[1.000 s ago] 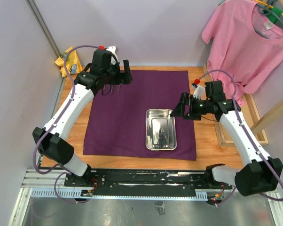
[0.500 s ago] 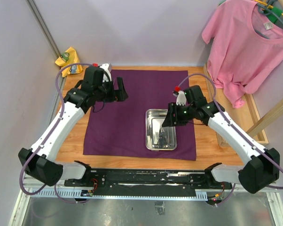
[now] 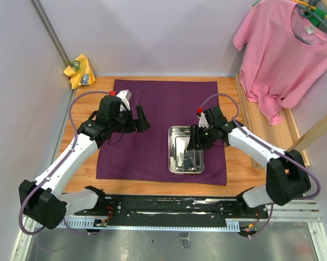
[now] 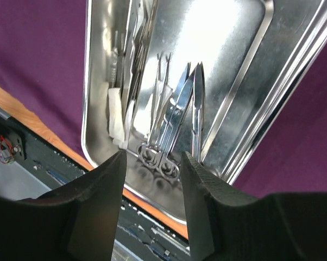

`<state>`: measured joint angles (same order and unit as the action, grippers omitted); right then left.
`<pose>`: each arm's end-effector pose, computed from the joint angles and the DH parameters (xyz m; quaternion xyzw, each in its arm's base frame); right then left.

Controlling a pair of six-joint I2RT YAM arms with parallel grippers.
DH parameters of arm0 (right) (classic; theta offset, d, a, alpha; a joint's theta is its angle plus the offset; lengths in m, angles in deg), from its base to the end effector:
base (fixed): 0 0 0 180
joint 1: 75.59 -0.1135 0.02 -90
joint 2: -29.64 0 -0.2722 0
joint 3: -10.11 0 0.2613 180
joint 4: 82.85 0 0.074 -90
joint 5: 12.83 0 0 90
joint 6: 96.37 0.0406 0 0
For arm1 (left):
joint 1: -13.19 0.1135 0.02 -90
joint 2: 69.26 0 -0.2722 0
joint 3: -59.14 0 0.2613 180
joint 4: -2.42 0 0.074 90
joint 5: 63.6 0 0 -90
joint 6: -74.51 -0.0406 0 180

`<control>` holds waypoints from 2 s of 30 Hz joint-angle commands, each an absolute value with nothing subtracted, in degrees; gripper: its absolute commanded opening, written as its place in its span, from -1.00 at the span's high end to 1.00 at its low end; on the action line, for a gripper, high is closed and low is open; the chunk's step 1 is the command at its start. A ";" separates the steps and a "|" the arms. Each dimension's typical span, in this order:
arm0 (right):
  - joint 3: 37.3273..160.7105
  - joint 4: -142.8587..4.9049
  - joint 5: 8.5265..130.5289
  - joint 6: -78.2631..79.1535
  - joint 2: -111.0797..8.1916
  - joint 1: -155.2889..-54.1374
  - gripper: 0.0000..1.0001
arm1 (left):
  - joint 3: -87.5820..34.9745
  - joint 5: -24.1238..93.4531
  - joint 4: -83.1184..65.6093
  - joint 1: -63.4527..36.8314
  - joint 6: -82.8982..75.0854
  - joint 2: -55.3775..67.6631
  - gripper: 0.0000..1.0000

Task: Open and lay out the surgical kit
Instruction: Pick up the medical item from the container.

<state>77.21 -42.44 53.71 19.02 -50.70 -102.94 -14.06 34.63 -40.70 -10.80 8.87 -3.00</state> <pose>0.2543 0.1497 0.2324 -0.0793 0.9290 0.3087 0.1878 0.2370 -0.1118 0.3268 0.0296 0.8895 -0.2432 0.3856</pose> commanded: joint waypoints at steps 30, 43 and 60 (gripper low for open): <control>87.50 -31.88 79.87 26.45 -66.69 -124.09 0.39 | -2.16 38.71 -29.75 -12.85 12.64 -11.65 -0.98; 87.75 -31.91 80.41 27.29 -70.27 -124.06 0.52 | -2.50 38.19 -30.00 -12.83 11.95 -11.08 -0.98; 89.98 -30.08 81.05 26.94 -67.07 -124.03 0.99 | -3.12 37.48 -30.90 -12.83 11.94 -11.68 -0.98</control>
<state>87.66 -32.93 78.86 26.67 -69.98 -123.44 -2.36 37.93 -31.48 -12.46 12.63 -10.76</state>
